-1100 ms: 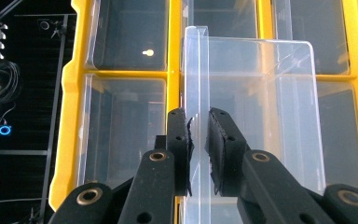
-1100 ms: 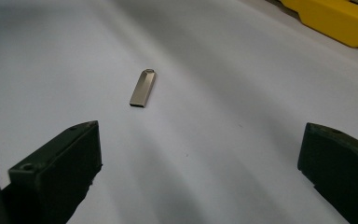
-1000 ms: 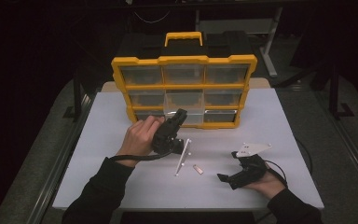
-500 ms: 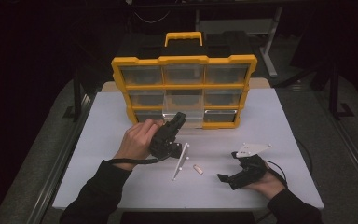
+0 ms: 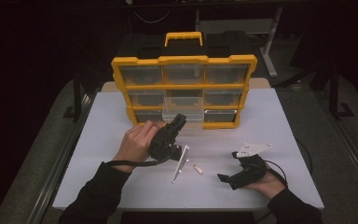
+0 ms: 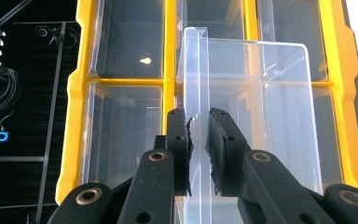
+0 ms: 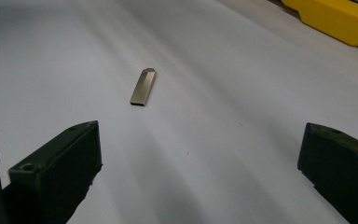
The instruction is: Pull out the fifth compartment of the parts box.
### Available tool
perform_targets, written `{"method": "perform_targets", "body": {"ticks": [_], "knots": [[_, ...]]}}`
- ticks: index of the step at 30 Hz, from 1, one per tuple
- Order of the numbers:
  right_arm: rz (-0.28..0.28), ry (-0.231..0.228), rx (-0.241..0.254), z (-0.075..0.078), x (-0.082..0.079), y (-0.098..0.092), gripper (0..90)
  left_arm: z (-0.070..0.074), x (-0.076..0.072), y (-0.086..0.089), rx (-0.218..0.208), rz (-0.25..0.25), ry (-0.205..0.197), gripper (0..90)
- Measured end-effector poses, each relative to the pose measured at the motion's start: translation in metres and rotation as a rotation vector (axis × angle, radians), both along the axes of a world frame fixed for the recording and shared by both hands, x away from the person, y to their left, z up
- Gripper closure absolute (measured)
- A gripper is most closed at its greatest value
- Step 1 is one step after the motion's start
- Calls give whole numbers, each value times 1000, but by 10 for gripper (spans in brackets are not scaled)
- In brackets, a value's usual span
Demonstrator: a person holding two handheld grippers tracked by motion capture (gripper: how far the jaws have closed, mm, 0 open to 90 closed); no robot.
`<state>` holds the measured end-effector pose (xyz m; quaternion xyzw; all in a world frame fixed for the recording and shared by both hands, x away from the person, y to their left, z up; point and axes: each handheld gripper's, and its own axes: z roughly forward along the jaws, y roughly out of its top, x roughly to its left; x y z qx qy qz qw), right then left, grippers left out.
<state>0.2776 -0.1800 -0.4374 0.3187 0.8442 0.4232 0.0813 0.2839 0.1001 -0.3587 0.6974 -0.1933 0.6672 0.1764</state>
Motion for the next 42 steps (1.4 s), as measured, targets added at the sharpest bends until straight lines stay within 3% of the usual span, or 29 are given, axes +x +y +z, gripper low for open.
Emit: {"method": "perform_targets", "body": {"ticks": [19,29,42], "knots": [[-1,4,1,0,2,0,0,-1,-2,1,-7,-8,15,774],[4,8,-5,-1,4,4,0,1,-2,7,-40,-19,13,501],[8,7,1,-1,4,4,0,-2,-8,9,-49,-36,11,395]]}}
